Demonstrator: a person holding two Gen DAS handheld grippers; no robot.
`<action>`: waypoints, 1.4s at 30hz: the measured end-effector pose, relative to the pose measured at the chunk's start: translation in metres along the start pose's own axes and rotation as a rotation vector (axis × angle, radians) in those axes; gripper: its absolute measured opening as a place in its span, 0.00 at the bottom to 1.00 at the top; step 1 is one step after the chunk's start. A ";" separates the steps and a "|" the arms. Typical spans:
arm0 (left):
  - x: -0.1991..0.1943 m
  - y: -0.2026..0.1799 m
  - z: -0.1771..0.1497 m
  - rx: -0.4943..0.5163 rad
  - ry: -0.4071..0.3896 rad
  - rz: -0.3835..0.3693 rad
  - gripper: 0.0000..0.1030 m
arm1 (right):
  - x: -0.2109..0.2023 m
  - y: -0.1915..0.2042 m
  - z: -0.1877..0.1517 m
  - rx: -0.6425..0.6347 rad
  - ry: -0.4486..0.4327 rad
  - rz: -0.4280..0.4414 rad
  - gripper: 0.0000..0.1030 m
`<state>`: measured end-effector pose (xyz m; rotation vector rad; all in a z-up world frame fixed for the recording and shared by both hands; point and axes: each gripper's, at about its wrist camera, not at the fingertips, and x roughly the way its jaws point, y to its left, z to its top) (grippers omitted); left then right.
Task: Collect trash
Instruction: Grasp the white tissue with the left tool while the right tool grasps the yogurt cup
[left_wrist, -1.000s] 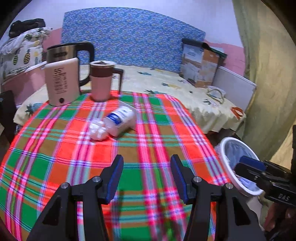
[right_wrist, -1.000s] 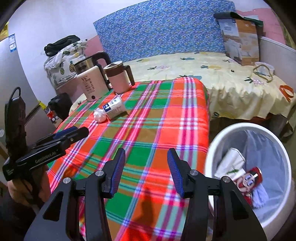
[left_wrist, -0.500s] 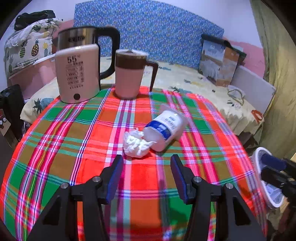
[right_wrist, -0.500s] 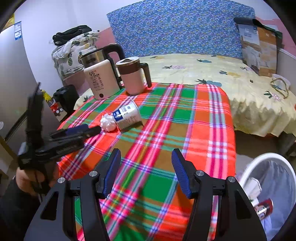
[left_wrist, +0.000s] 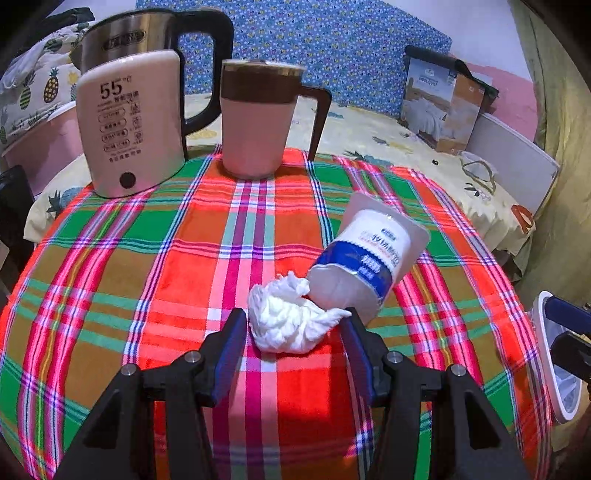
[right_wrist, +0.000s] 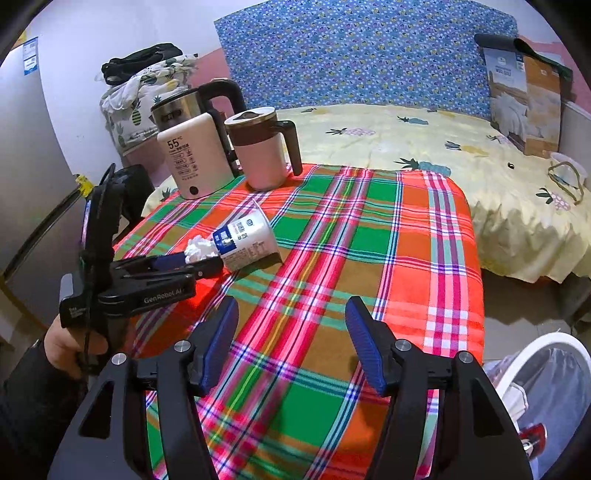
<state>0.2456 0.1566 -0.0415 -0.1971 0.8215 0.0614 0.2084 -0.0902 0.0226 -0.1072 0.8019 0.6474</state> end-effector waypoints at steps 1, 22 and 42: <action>0.003 0.001 0.000 -0.004 0.015 -0.001 0.35 | 0.002 0.001 0.001 -0.006 0.002 0.000 0.61; -0.049 0.037 -0.023 -0.135 -0.081 -0.060 0.31 | 0.082 0.026 0.046 -0.226 0.063 0.133 0.62; -0.050 0.046 -0.027 -0.157 -0.085 -0.066 0.31 | 0.102 0.067 0.039 -0.391 0.106 0.049 0.62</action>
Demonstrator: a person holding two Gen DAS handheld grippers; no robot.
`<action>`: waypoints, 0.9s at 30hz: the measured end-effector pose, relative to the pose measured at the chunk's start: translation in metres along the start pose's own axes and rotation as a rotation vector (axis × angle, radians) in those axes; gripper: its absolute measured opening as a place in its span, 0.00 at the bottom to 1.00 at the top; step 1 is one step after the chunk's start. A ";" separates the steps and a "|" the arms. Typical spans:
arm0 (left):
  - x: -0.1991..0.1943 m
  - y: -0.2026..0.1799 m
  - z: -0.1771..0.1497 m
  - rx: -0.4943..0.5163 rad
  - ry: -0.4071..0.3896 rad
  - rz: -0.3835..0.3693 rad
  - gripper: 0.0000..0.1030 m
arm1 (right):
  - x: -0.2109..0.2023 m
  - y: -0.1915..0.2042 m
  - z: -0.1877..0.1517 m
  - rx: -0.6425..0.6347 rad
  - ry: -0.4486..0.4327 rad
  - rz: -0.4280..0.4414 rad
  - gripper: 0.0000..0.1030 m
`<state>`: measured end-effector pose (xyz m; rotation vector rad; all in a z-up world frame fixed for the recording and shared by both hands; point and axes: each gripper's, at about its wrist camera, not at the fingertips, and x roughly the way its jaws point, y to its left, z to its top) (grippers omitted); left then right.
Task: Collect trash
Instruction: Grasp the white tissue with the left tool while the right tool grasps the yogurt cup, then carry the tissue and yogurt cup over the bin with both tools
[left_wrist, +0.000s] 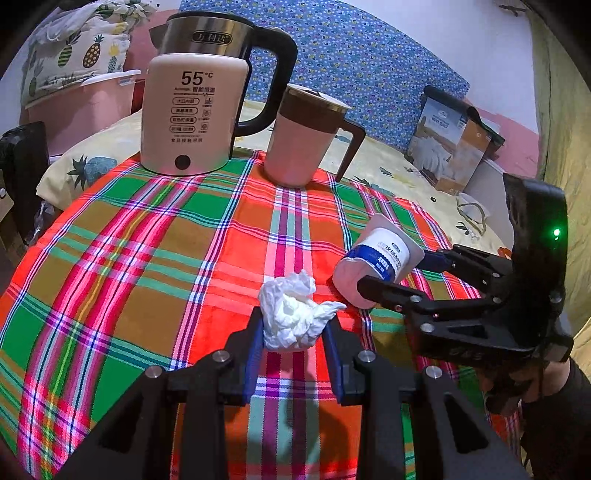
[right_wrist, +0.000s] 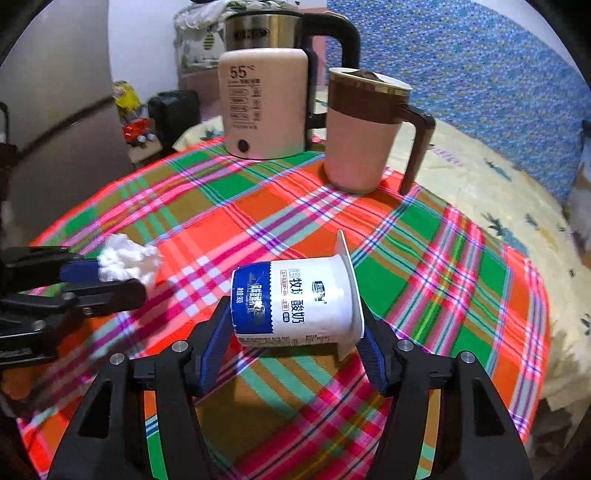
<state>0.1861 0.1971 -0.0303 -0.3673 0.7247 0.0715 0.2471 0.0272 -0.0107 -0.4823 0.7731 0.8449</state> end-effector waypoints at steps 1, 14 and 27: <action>0.000 0.000 -0.001 -0.001 0.000 0.001 0.31 | -0.001 -0.001 0.001 0.015 -0.001 -0.002 0.62; -0.019 -0.016 -0.011 0.012 -0.011 0.001 0.31 | -0.045 -0.009 -0.023 0.175 -0.056 -0.021 0.60; -0.049 -0.074 -0.044 0.082 0.000 -0.045 0.31 | -0.118 -0.005 -0.083 0.284 -0.111 -0.048 0.60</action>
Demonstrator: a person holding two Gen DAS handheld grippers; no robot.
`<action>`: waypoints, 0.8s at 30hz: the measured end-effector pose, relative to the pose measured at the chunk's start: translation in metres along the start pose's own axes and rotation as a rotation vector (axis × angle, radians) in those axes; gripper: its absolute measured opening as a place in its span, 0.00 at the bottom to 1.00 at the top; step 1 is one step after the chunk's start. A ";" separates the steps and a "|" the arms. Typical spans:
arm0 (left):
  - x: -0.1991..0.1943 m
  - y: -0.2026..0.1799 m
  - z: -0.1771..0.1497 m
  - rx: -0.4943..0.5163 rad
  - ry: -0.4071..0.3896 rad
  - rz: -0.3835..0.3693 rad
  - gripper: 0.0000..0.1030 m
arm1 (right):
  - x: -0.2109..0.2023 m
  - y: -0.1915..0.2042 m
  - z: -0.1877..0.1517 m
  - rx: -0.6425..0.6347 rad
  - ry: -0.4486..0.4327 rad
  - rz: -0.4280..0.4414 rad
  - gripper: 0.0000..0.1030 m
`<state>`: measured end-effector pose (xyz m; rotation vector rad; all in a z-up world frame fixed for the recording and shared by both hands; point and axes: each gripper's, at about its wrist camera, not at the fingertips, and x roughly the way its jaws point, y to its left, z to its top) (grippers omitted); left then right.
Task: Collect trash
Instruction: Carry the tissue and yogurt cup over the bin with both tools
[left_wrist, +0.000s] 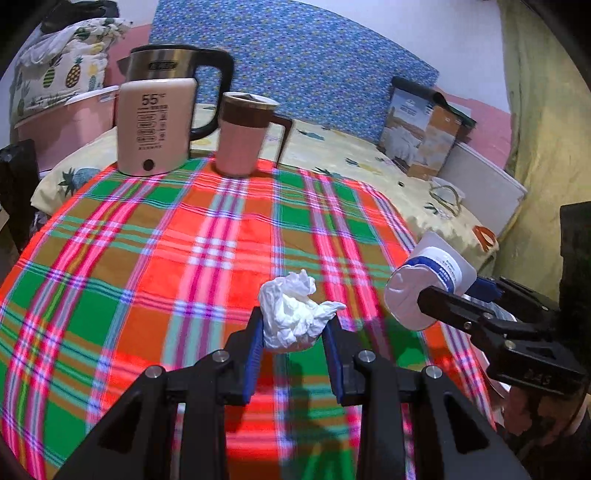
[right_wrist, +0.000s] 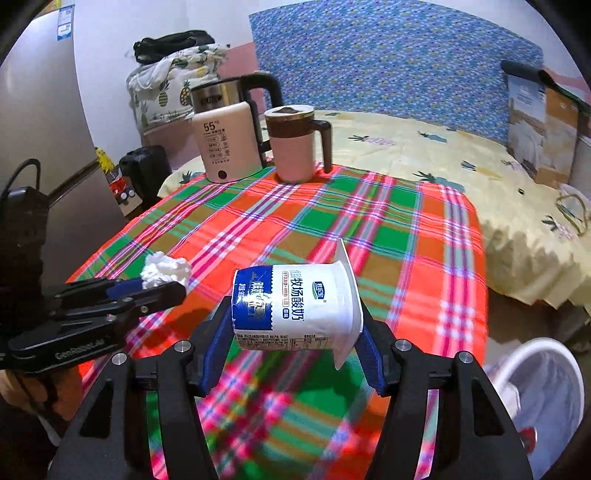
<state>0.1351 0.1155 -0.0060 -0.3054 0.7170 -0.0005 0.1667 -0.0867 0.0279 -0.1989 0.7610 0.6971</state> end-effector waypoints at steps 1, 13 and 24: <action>-0.002 -0.005 -0.003 0.007 0.003 -0.003 0.31 | -0.004 0.000 -0.002 0.006 -0.003 -0.003 0.60; -0.027 -0.065 -0.028 0.091 0.004 -0.063 0.31 | -0.057 -0.018 -0.042 0.092 -0.053 -0.050 0.60; -0.026 -0.111 -0.038 0.161 0.027 -0.124 0.31 | -0.080 -0.040 -0.064 0.156 -0.077 -0.095 0.60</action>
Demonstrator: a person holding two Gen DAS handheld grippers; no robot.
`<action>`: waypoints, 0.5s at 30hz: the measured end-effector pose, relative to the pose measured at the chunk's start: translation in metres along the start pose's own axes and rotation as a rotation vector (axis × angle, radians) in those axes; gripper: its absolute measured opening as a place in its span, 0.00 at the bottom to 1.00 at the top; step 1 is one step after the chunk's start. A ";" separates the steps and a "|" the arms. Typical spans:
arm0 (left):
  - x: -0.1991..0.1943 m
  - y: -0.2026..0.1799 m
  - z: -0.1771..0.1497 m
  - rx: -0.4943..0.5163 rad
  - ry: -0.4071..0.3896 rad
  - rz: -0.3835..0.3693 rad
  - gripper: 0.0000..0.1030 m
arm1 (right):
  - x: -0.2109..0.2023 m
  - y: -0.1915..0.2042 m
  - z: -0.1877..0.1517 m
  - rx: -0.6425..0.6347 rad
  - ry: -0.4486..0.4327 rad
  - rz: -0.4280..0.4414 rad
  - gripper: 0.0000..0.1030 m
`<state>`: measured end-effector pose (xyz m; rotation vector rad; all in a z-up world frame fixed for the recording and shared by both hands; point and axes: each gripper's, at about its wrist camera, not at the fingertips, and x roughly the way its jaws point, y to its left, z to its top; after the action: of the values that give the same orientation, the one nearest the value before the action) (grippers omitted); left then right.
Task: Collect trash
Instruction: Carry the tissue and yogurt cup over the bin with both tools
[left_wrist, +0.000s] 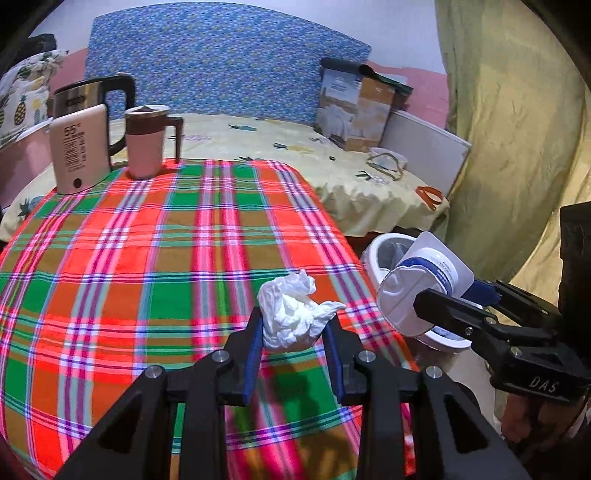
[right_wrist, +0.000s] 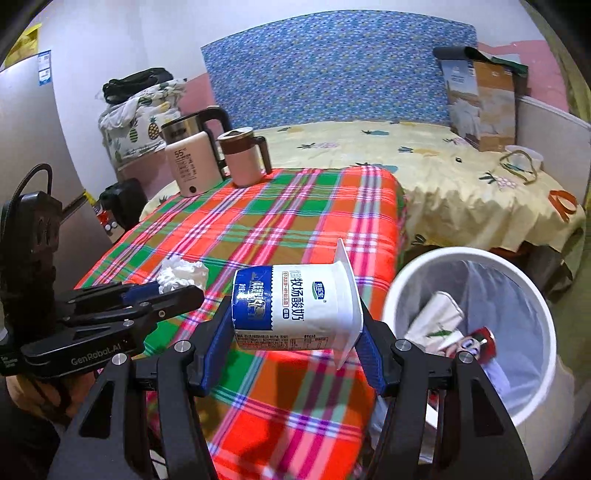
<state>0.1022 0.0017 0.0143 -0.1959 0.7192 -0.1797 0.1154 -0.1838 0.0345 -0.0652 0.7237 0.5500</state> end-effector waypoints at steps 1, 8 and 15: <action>0.001 -0.004 0.000 0.005 0.002 -0.005 0.31 | -0.001 -0.002 -0.001 0.004 -0.001 -0.004 0.60; 0.015 -0.031 0.004 0.046 0.022 -0.042 0.31 | -0.015 -0.032 -0.010 0.056 -0.013 -0.064 0.60; 0.032 -0.061 0.008 0.100 0.039 -0.089 0.31 | -0.028 -0.066 -0.020 0.119 -0.015 -0.140 0.60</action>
<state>0.1252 -0.0641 0.0151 -0.1292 0.7387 -0.3040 0.1192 -0.2576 0.0292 -0.0008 0.7304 0.3724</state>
